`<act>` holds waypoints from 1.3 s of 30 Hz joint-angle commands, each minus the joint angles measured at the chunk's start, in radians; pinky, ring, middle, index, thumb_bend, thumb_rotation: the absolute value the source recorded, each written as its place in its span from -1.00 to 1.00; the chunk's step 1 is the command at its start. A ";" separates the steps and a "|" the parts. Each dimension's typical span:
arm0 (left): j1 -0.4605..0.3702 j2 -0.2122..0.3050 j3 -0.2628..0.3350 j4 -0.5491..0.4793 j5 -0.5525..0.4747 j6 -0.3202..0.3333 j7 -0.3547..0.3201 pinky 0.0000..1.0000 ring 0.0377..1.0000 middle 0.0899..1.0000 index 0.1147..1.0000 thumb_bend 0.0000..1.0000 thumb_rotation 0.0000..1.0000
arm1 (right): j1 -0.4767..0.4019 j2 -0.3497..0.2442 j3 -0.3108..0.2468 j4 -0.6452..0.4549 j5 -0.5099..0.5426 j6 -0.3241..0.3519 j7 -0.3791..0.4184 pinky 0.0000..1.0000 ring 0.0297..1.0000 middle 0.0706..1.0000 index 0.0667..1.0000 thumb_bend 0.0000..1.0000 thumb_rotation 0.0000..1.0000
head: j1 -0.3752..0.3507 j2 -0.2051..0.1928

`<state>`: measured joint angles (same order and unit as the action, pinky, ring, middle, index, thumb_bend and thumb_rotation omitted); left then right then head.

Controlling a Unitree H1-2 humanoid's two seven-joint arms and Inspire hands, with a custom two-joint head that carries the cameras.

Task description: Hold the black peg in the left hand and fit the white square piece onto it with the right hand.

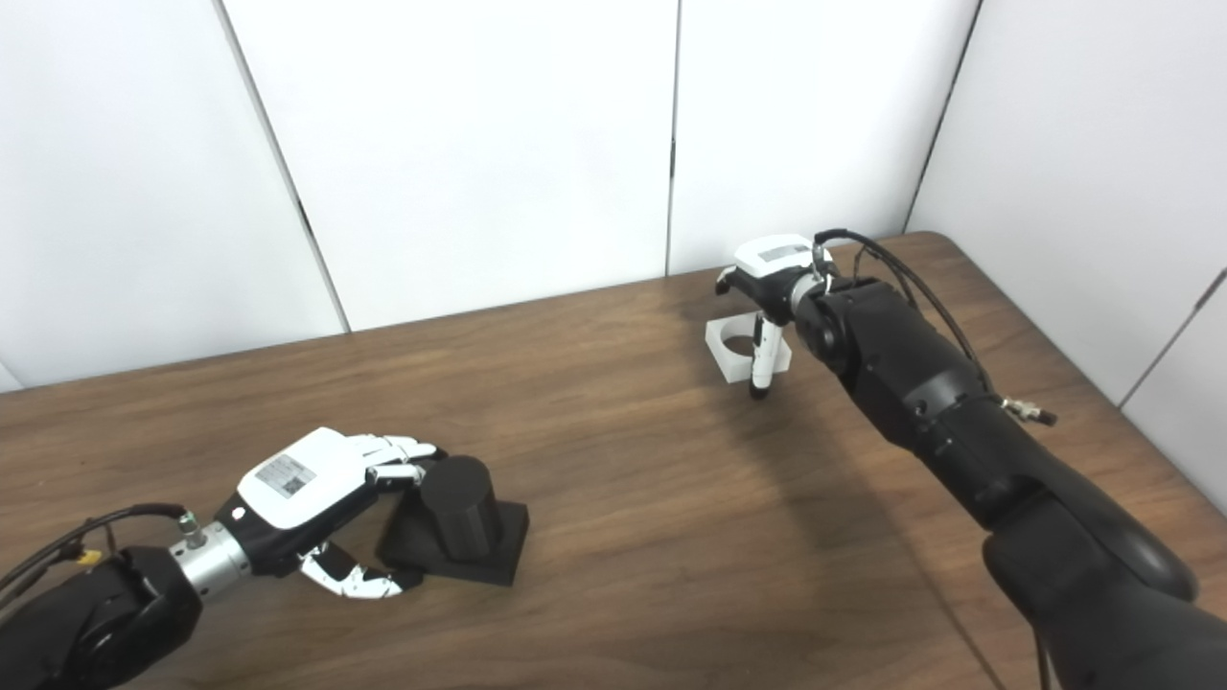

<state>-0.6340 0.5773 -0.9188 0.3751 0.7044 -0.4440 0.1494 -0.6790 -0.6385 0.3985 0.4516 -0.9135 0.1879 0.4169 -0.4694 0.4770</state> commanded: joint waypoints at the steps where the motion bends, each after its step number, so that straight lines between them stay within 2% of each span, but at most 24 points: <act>1: 0.069 0.043 -0.057 0.018 0.065 -0.025 -0.115 0.51 0.71 0.73 0.19 1.00 -0.82 | -0.019 -0.022 0.016 0.015 -0.014 -0.002 0.007 0.64 0.75 0.76 0.49 0.76 -0.47 | -0.001 0.000; 2: 0.070 0.044 -0.057 0.018 0.061 -0.025 -0.111 0.51 0.70 0.73 0.19 1.00 -0.82 | -0.019 -0.024 0.016 0.018 -0.013 0.001 0.006 0.62 0.73 0.74 0.39 0.77 -0.40 | -0.002 0.003; 8: 0.070 0.050 -0.054 0.015 0.054 -0.026 -0.111 0.53 0.70 0.73 0.19 1.00 -0.83 | -0.006 -0.031 0.002 0.014 0.007 0.026 0.018 0.53 0.67 0.67 0.16 0.68 -0.13 | 0.001 0.009; 12: 0.071 0.053 -0.050 0.009 0.051 -0.025 -0.118 0.52 0.70 0.72 0.19 1.00 -0.82 | -0.003 -0.036 0.002 0.008 0.012 0.050 0.040 0.55 0.69 0.66 0.20 0.64 -0.06 | 0.000 0.012; 15: 0.070 0.056 -0.051 0.009 0.048 -0.026 -0.118 0.52 0.70 0.72 0.19 1.00 -0.83 | -0.001 -0.029 -0.007 -0.007 0.017 0.118 0.083 0.65 0.71 0.62 0.31 0.59 -0.15 | 0.000 0.015; 17: 0.070 0.056 -0.049 0.008 0.050 -0.026 -0.114 0.50 0.69 0.71 0.19 1.00 -0.83 | -0.009 -0.026 0.003 -0.009 0.009 0.163 0.122 0.70 0.73 0.61 0.48 0.44 -0.23 | 0.000 0.015; 20: 0.069 0.056 -0.052 0.011 0.049 -0.026 -0.104 0.48 0.68 0.72 0.18 1.00 -0.84 | -0.021 -0.027 0.013 0.009 0.012 0.179 0.140 0.67 0.67 0.50 0.41 0.30 -0.28 | 0.000 0.015; 24: 0.068 0.056 -0.051 0.011 0.041 -0.026 -0.112 0.48 0.70 0.74 0.18 1.00 -0.83 | -0.022 -0.032 0.004 0.022 0.036 0.166 0.129 0.68 0.67 0.52 0.41 0.35 -0.34 | 0.004 0.022; 27: 0.069 0.058 -0.041 0.000 0.042 -0.025 -0.132 0.50 0.71 0.74 0.19 1.00 -0.82 | -0.020 -0.030 -0.009 0.018 0.057 0.175 0.130 0.82 0.74 0.59 0.43 0.50 -0.57 | 0.006 0.023; 29: 0.070 0.057 -0.032 -0.005 0.044 -0.025 -0.146 0.51 0.71 0.74 0.20 0.99 -0.82 | -0.014 -0.038 -0.007 0.007 0.065 0.151 0.120 0.81 0.74 0.59 0.39 0.56 -0.66 | 0.009 0.024; 34: 0.074 0.053 -0.023 0.000 0.036 -0.025 -0.148 0.51 0.71 0.74 0.20 1.00 -0.83 | 0.002 -0.056 -0.028 -0.007 0.123 0.052 0.070 0.68 0.66 0.53 0.18 0.48 -0.76 | 0.014 0.025; 35: 0.073 0.051 -0.024 0.005 0.038 -0.025 -0.144 0.51 0.70 0.74 0.19 1.00 -0.84 | 0.005 -0.059 -0.034 -0.014 0.136 0.031 0.056 0.67 0.64 0.52 0.02 0.22 -0.74 | 0.016 0.027; 36: 0.073 0.050 -0.025 0.008 0.040 -0.025 -0.141 0.50 0.70 0.74 0.20 1.00 -0.83 | 0.007 -0.061 -0.038 -0.019 0.146 0.017 0.045 0.65 0.65 0.51 -0.04 0.13 -0.74 | 0.016 0.027; 39: 0.072 0.048 -0.024 0.010 0.046 -0.025 -0.130 0.49 0.70 0.74 0.19 1.00 -0.82 | 0.014 -0.062 -0.063 -0.032 0.183 -0.021 0.008 0.70 0.72 0.53 -0.11 0.05 -0.74 | 0.019 0.030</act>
<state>-0.6104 0.5896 -0.8902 0.3431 0.6803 -0.4481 0.1109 -0.6460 -0.6811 0.3448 0.4484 -0.7526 0.2059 0.4350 -0.4495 0.5062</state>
